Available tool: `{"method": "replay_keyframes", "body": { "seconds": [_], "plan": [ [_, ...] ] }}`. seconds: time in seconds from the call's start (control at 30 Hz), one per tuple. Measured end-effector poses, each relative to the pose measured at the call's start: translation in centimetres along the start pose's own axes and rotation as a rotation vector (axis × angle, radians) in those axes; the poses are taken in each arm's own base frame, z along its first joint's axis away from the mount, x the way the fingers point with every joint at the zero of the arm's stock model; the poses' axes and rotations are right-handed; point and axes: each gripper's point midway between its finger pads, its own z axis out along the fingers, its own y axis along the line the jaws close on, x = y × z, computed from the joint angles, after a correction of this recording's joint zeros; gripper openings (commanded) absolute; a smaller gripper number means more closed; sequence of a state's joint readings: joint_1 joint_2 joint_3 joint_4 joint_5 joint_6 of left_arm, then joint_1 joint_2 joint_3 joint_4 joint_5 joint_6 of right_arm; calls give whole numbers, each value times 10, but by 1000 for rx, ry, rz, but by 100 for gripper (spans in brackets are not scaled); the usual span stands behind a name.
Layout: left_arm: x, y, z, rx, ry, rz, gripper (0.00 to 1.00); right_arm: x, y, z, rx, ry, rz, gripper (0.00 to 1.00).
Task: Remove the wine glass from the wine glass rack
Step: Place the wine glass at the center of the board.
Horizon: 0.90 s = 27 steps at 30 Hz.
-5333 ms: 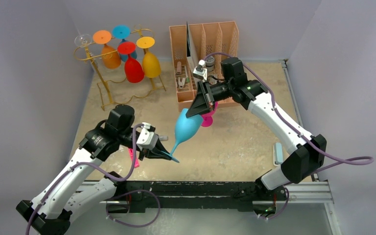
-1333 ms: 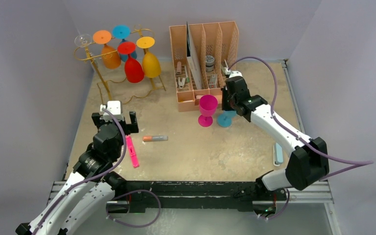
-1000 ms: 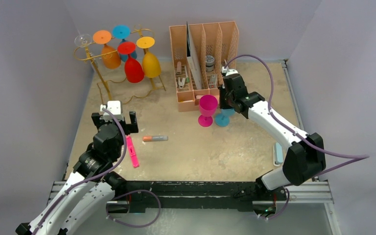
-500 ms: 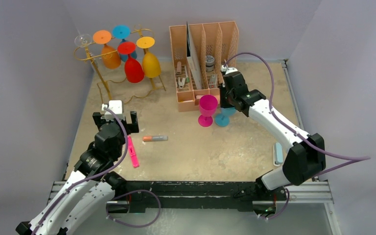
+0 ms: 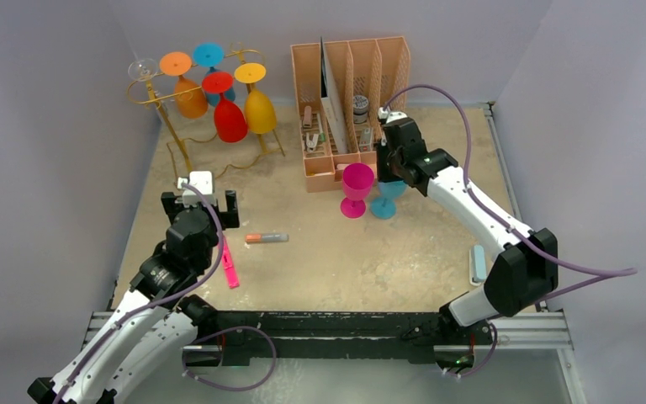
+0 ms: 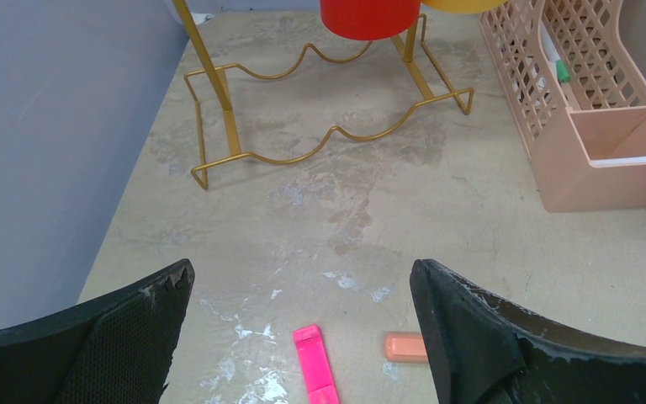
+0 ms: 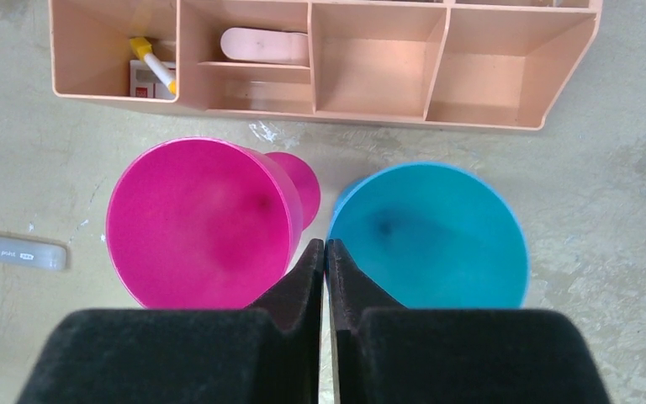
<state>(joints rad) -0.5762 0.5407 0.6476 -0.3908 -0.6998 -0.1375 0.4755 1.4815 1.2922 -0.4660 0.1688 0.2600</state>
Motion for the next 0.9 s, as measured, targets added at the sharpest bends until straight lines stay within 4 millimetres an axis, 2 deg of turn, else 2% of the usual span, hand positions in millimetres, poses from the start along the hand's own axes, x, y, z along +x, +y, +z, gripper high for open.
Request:
{"method": "replay_keyframes", "body": {
  "seconds": [0.33,0.6,0.9],
  "plan": [
    [2,-1,1,-2,10,8,97,-2,1,5,3,21,-22,1],
    [5,1,0,-5,19,16,97,1,0,3,7,39,-24,13],
    [6,1,0,-5,22,19,97,1,-1,-1,12,50,-25,17]
  ]
}}
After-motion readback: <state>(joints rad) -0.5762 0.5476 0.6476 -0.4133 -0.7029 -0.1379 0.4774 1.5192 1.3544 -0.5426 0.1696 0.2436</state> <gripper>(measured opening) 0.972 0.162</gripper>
